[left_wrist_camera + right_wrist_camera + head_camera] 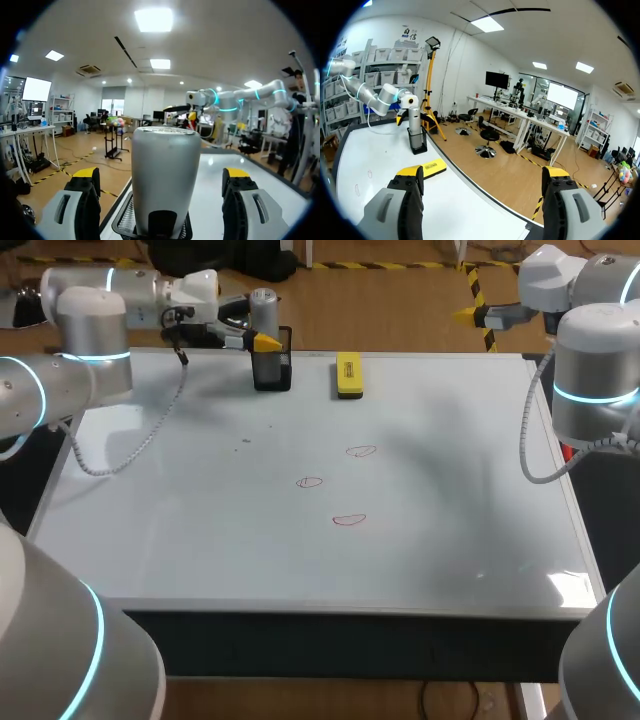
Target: Pick up the inspection probe, press it on each red-marked spot on the whiteboard one by one, put down the probe, pick up the eraser, and wipe off all the red marks.
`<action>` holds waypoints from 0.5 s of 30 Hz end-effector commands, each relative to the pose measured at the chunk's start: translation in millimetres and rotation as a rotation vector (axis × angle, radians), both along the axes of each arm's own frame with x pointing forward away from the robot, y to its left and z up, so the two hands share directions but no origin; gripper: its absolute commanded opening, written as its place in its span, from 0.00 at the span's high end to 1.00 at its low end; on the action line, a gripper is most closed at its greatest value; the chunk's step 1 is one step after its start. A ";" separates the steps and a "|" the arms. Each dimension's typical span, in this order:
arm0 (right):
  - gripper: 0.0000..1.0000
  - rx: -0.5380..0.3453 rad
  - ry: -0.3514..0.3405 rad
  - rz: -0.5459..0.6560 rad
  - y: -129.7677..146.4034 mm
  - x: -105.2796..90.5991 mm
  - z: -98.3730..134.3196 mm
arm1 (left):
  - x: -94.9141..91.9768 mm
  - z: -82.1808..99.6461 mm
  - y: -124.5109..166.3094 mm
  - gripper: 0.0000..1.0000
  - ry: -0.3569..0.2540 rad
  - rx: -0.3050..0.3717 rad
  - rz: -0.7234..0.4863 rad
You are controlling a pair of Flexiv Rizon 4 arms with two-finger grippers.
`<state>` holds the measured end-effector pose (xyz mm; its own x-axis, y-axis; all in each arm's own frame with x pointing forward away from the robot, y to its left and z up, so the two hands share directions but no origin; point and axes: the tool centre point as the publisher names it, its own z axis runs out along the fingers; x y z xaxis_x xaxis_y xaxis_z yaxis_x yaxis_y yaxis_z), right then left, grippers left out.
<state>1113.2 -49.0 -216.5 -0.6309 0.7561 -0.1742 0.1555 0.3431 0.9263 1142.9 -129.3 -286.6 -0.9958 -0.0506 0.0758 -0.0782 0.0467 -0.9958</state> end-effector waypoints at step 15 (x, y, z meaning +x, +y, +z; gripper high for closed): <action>0.00 -0.001 0.001 0.001 -0.3 0.5 0.0 | -3.1 -2.7 -1.9 0.77 -0.002 -0.009 0.036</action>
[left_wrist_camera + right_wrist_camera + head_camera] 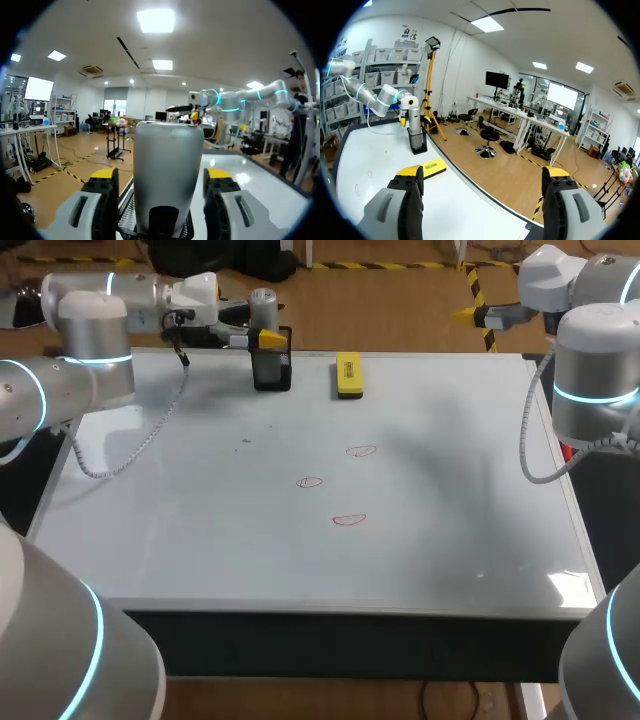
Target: Pick up the inspection probe, press it on each red-marked spot on the whiteboard one by one, put down the probe, pick up the eraser, and wipe off all the red marks.
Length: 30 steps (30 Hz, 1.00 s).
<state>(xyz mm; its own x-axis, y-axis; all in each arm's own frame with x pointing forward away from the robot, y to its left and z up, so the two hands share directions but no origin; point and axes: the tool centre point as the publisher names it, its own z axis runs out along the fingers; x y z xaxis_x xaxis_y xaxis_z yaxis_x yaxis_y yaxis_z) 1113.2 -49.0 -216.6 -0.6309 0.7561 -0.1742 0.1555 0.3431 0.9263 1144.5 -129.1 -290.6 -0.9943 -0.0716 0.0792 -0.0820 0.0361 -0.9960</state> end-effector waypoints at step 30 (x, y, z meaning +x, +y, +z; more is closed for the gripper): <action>0.00 -0.001 0.001 0.001 -0.3 0.5 0.1 | -3.1 40.7 0.6 1.00 -0.064 0.005 0.040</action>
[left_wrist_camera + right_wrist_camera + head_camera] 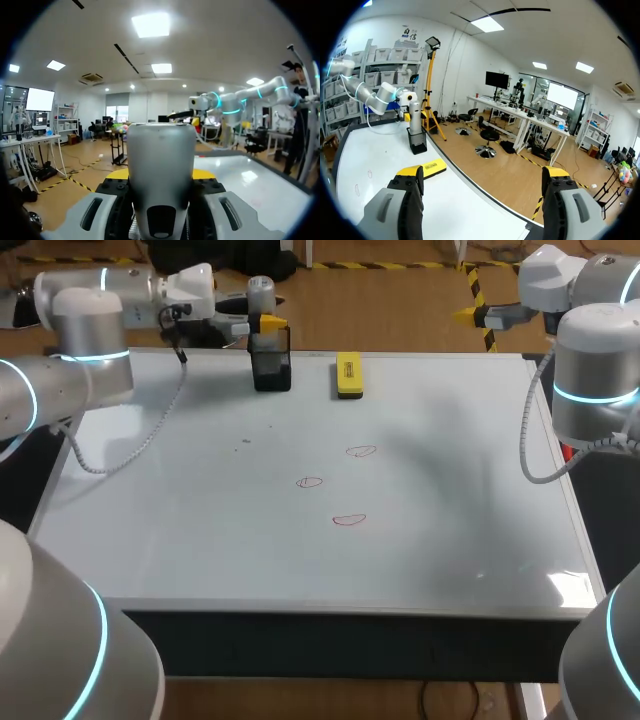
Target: Pick up the inspection probe, press it on each red-marked spot on the whiteboard one by one, put down the probe, pick up the eraser, and wipe off all the red marks.
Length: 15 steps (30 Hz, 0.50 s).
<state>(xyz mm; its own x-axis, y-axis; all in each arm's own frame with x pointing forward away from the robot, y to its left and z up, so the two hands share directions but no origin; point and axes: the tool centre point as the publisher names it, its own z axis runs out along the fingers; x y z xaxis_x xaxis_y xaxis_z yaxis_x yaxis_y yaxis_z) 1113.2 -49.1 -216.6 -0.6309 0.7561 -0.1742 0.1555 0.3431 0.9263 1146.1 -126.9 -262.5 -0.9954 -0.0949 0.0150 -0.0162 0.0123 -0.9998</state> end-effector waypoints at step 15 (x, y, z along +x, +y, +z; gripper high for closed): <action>0.00 -0.001 0.001 0.001 -0.2 0.5 0.1 | -12.4 51.0 0.6 1.00 -0.037 0.037 0.017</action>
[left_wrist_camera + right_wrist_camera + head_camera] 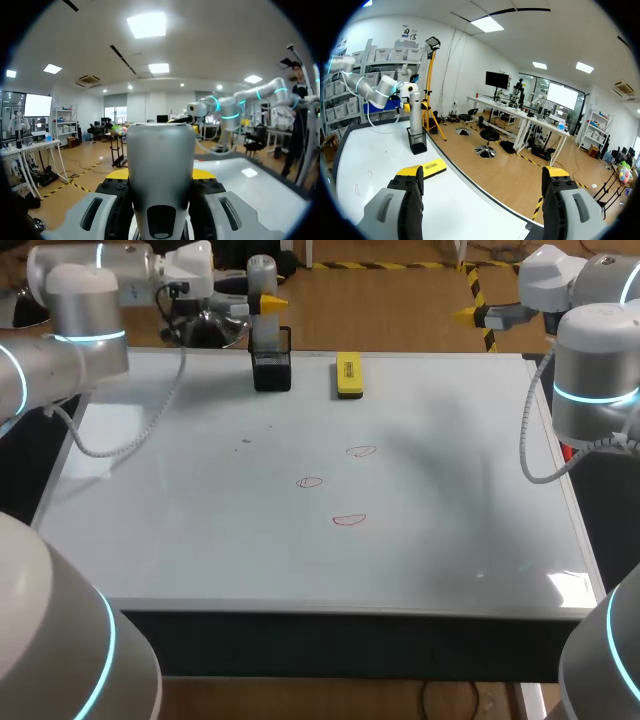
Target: Pick up the inspection probe, press it on each red-marked spot on the whiteboard one by one, put down the probe, pick up the eraser, and wipe off all the red marks.
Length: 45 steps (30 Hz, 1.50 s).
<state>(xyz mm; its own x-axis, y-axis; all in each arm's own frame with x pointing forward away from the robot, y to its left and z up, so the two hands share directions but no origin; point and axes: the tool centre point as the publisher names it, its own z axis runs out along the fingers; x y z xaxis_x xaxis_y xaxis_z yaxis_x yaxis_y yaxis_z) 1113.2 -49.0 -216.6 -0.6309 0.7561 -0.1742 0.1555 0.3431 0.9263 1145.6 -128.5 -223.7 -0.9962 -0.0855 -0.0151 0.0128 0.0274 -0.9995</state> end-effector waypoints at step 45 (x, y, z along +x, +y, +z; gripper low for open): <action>0.00 -0.001 0.001 0.001 -0.3 0.5 0.1 | -52.2 40.8 64.8 1.00 -0.041 0.016 0.123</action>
